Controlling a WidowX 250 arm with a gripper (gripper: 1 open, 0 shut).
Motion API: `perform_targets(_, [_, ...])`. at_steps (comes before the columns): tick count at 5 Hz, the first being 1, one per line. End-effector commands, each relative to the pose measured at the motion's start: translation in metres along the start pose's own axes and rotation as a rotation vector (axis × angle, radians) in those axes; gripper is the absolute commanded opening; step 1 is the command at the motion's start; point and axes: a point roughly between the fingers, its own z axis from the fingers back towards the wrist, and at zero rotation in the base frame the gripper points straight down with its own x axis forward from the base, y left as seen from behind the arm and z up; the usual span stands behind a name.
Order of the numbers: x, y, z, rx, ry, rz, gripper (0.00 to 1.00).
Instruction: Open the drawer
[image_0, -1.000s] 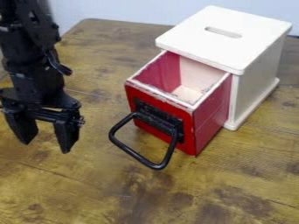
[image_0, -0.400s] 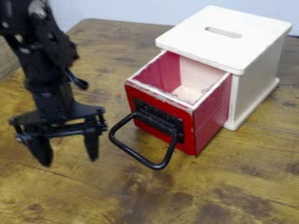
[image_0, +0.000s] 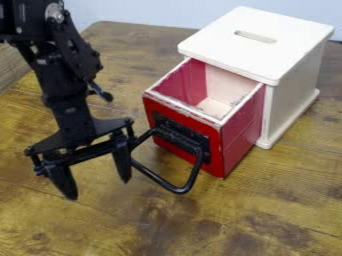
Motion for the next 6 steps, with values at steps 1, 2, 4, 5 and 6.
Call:
perform_targets(1, [0.008, -0.005, 0.03, -0.092, -0.023, 0.076, 1.0])
perform_targets(2, [0.008, -0.023, 0.012, -0.108, 0.01, 0.056, 1.0])
perform_targets(4, [0.001, -0.053, 0.0, -0.125, 0.078, 0.035, 1.0])
perform_targets(5, [0.0, -0.055, 0.005, -0.149, 0.099, 0.075, 1.0])
perform_targets(6, [0.0, -0.061, -0.001, -0.156, 0.121, 0.031, 1.0])
